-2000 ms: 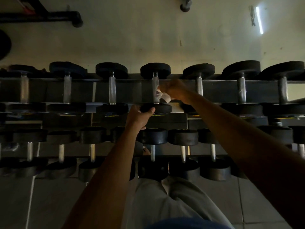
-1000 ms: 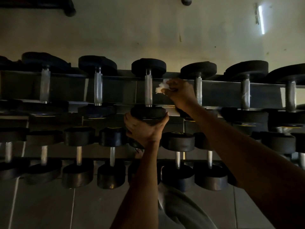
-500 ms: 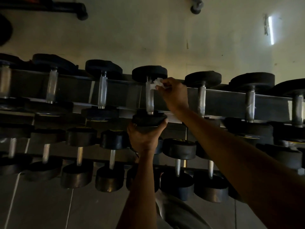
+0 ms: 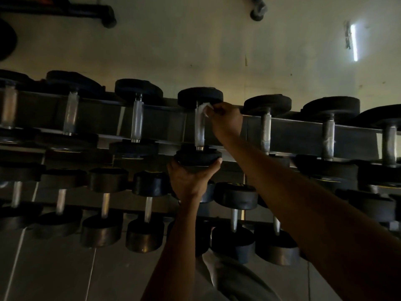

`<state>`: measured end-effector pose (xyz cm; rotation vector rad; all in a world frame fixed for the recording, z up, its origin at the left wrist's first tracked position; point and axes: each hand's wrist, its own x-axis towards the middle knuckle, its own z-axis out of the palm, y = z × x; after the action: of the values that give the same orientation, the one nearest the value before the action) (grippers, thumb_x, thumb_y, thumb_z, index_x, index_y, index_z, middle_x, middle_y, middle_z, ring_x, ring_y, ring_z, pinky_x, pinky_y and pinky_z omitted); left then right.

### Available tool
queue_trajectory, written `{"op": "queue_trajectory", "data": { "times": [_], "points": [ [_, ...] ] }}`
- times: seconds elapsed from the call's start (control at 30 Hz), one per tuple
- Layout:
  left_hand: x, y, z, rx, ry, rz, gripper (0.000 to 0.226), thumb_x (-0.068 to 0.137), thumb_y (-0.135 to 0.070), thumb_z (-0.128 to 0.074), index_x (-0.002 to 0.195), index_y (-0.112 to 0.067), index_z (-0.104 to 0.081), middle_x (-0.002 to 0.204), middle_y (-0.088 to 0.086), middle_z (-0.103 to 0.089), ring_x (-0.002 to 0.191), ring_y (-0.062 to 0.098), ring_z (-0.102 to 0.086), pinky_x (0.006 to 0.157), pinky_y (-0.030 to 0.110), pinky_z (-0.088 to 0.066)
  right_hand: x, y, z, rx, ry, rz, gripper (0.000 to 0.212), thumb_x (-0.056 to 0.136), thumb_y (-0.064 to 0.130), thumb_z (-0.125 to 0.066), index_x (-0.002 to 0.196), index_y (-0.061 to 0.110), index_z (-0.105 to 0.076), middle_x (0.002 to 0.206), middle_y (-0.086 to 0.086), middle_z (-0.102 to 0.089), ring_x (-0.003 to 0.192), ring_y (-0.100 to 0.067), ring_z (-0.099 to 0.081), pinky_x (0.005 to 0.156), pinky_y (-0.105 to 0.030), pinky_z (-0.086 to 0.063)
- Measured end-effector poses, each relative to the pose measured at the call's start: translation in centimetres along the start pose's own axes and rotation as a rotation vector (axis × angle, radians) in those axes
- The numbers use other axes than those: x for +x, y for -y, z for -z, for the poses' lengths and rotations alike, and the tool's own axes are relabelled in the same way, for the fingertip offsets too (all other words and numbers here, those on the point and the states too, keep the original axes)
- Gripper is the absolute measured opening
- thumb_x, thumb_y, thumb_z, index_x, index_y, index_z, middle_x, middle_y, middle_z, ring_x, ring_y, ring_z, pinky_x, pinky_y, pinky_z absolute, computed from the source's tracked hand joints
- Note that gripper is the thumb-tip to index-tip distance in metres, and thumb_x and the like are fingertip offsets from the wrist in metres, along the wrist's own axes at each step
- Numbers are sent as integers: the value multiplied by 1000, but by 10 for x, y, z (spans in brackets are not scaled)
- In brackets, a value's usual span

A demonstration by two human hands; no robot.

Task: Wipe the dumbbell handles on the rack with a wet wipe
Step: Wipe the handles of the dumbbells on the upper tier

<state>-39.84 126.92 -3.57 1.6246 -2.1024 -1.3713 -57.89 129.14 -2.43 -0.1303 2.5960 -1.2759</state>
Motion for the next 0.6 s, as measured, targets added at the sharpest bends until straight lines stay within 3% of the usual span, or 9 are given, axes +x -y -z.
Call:
{"op": "queue_trajectory", "data": {
  "times": [0.13,0.3,0.37,0.47,0.6],
  "points": [
    [7,-4,7,109,41,-77,127,37,-94,-86,141,-28,-52,133,-9,-56,116,10,-59,84,31,-55,1,-5,5,-3,-5,-6,12,93,40,-73,89,28,-74,72,16,-68,63,7,-63,58,-11,-42],
    [17,-6,24,211,254,19,139,37,-106,-73,152,-33,-44,147,-5,-52,133,16,-55,104,47,-56,-1,3,3,-13,-3,-5,9,95,38,-71,93,29,-72,74,22,-62,69,10,-60,61,-9,-40],
    [27,-10,37,96,381,89,112,51,-99,-77,141,-35,-55,137,-9,-59,125,13,-59,101,47,-57,-1,5,0,-8,-1,-6,6,95,36,-71,92,31,-70,76,21,-64,71,9,-62,64,-11,-46],
    [40,-17,54,-58,521,164,52,78,-73,-81,115,-41,-64,116,-16,-64,99,0,-60,73,33,-59,-4,2,0,-9,21,-2,6,95,34,-71,98,29,-72,85,17,-68,76,5,-65,70,-16,-52],
    [47,-26,62,-4,539,171,58,79,-67,-84,122,-31,-71,109,-14,-70,98,5,-64,65,28,-57,-12,-6,6,-122,119,108,11,94,36,-72,103,29,-71,91,17,-67,81,5,-63,75,-19,-53]
  ]
}}
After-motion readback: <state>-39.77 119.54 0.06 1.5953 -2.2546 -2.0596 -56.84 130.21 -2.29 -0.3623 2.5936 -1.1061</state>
